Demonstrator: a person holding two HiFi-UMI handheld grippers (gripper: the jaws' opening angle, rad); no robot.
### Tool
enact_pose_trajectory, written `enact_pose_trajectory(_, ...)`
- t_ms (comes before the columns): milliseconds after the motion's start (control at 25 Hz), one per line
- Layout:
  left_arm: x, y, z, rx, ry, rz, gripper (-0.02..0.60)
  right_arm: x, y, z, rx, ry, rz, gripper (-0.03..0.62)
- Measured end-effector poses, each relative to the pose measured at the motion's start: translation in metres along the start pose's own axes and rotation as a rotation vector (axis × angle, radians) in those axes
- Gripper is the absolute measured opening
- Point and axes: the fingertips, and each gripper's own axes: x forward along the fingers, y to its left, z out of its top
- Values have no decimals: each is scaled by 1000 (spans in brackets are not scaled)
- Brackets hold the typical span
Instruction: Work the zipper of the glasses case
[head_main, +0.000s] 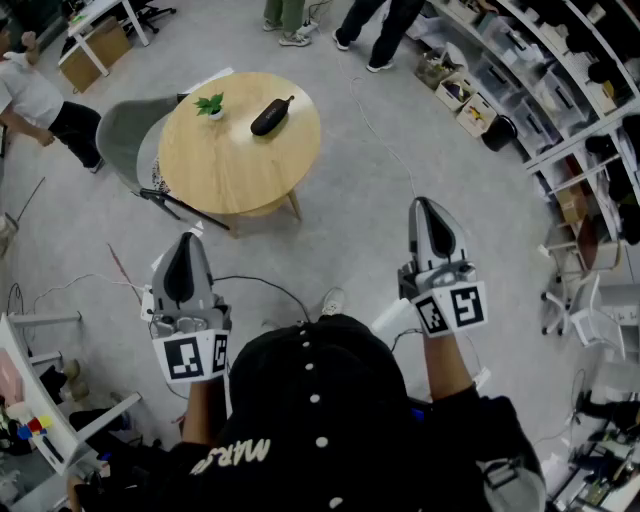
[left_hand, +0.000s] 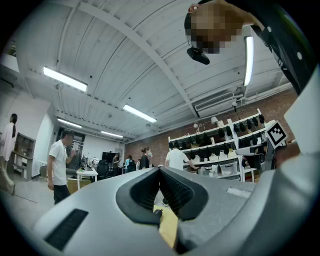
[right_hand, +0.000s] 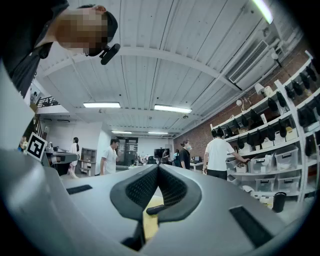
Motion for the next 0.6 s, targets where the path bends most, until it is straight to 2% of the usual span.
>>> enact_pose_trajectory(160,-1,-2,-2,-5,8,3,3,-1,-1,1,6,-4,-1,-2)
enact_pose_trajectory(360,1,-2,-8,-26,29,11,3,-6,-4,7,69,-59,-2,0)
enact_pose_trajectory(600,-1,4,-14,-24,53,23,5,-4,1,1,31,-32,-1,0)
